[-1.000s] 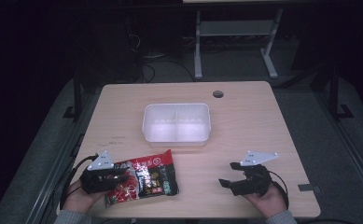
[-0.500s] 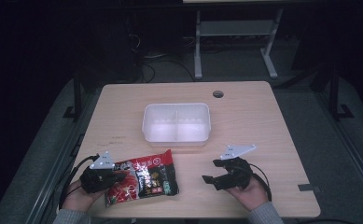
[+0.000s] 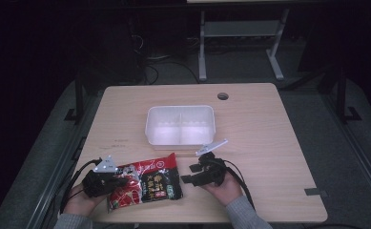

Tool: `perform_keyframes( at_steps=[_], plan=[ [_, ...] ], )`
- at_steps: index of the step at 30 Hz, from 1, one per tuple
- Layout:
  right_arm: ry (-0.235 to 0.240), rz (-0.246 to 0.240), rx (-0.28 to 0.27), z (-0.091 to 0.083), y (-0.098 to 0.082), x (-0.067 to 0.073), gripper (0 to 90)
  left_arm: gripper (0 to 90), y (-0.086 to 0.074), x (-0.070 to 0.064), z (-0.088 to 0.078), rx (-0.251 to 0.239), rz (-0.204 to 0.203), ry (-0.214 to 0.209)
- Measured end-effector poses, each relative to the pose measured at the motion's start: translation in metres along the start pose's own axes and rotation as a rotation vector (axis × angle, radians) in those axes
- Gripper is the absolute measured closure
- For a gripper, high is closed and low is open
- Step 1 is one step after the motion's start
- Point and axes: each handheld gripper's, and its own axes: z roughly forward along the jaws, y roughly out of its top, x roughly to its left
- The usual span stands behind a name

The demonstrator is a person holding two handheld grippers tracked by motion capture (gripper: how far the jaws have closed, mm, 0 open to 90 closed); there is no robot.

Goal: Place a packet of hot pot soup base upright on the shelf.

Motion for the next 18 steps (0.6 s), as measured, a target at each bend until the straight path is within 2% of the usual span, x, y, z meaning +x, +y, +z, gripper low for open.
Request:
perform_keyframes(
  at_steps=[4, 7, 9, 13, 18],
  plan=[
    [0.024, 0.019, 0.028, 0.013, 0.003, 0.0, 42.3, 90.0, 0.0, 0.0, 0.0, 0.001, 0.001, 0.0],
    [0.06, 0.051, 0.048, 0.023, 0.005, -0.002, 46.9, 90.0, 0.0, 0.0, 0.0, 0.001, 0.002, 0.001],
    [0.079, 0.058, 0.075, 0.032, 0.007, 0.0, 52.6, 90.0, 0.0, 0.0, 0.001, -0.002, -0.002, 0.0],
    [0.085, 0.059, 0.1, 0.039, 0.008, 0.001, 58.4, 90.0, 0.0, 0.0, 0.001, 0.0, -0.003, 0.0],
    [0.113, 0.083, 0.109, 0.045, 0.008, 0.001, 71.3, 90.0, -0.001, 0.001, 0.003, 0.007, -0.006, -0.006]
  ],
)
